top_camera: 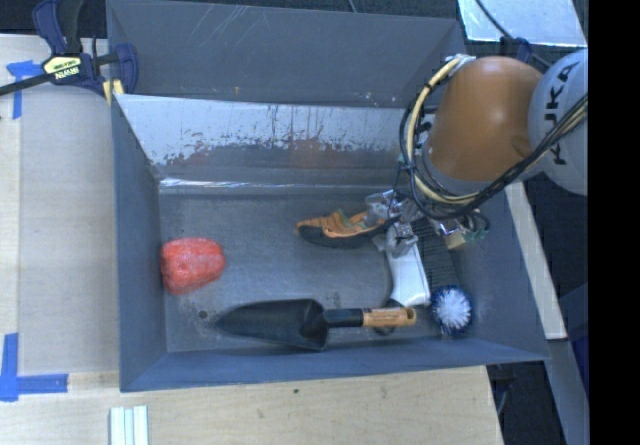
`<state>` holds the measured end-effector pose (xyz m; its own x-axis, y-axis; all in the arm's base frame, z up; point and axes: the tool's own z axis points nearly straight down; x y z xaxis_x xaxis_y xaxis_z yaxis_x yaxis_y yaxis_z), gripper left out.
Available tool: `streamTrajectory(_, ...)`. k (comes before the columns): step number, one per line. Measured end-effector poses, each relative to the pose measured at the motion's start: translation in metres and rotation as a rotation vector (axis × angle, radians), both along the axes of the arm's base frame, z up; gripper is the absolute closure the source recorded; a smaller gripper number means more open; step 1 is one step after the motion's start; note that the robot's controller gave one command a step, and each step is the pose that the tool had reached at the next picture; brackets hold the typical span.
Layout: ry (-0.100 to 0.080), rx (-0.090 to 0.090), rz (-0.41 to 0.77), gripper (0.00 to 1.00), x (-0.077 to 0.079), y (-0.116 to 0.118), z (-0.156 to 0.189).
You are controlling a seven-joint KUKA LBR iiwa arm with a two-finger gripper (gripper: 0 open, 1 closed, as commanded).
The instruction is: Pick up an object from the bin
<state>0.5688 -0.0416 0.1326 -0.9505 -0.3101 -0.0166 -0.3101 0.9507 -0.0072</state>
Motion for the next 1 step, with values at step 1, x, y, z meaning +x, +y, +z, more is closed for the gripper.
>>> streamTrajectory(1, -0.034, 0.005, -0.049, 1.00, 0.0066, 0.0266, 0.0774)
